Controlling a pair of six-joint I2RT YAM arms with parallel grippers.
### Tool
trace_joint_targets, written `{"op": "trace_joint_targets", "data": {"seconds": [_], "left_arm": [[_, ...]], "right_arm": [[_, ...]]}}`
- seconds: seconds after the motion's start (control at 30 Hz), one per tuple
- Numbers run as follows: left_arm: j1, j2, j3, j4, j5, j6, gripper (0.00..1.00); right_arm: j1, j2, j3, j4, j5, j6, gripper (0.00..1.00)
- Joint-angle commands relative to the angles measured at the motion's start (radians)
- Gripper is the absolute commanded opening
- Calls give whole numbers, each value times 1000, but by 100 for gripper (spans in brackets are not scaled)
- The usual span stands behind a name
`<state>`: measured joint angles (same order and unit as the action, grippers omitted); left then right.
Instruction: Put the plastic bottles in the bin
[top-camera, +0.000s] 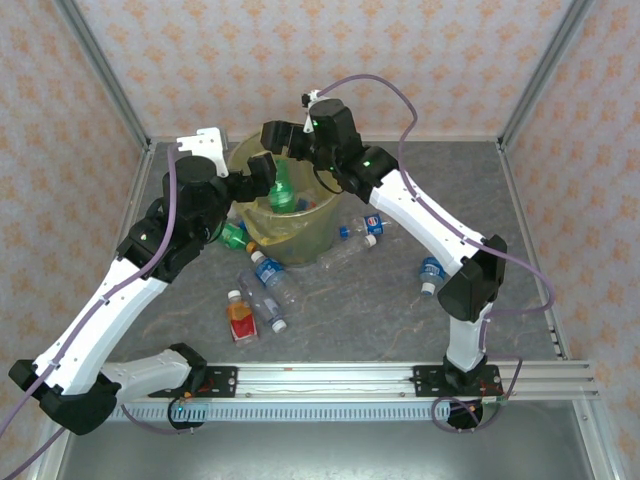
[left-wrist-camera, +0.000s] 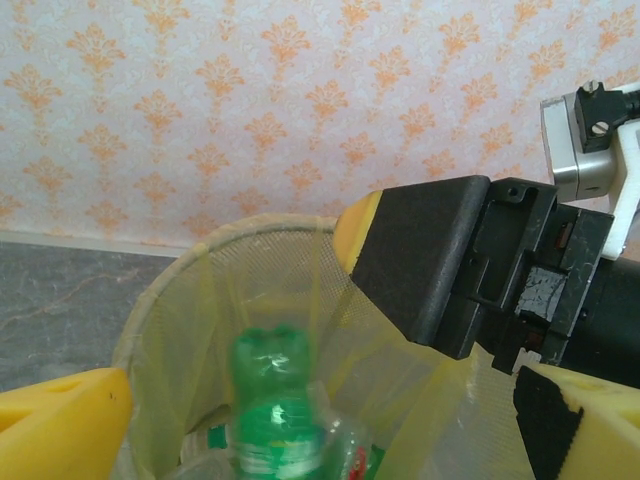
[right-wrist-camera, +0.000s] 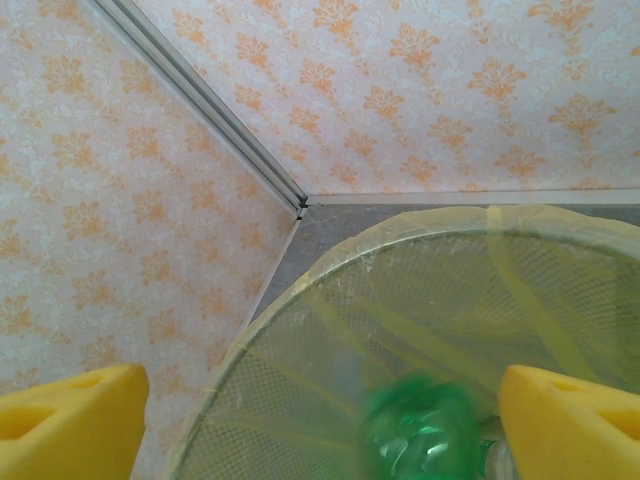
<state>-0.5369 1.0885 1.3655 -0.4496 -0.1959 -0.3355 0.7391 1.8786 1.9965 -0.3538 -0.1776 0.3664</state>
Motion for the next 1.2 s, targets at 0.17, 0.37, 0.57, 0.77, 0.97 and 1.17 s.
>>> {"op": "trace_joint_targets", "data": {"seconds": [0.17, 0.37, 0.57, 0.77, 0.97, 1.17], "left_arm": [[34, -27, -21, 3, -25, -29, 99], [124, -51, -52, -11, 6, -67, 99], [240, -60, -92, -42, 30, -120, 99], [361, -26, -135, -84, 95, -186, 99], [546, -9, -255, -51, 289, -281, 99], [688, 17, -384, -38, 448, -356, 99]], "right_arm": [[6, -51, -2, -13, 91, -21, 92], [6, -88, -31, -11, 144, -29, 94], [6, -140, -95, 17, 176, -27, 98], [6, -179, -138, 23, 187, -23, 100], [6, -228, -176, 32, 211, -29, 100], [6, -270, -213, 33, 241, -31, 100]]}}
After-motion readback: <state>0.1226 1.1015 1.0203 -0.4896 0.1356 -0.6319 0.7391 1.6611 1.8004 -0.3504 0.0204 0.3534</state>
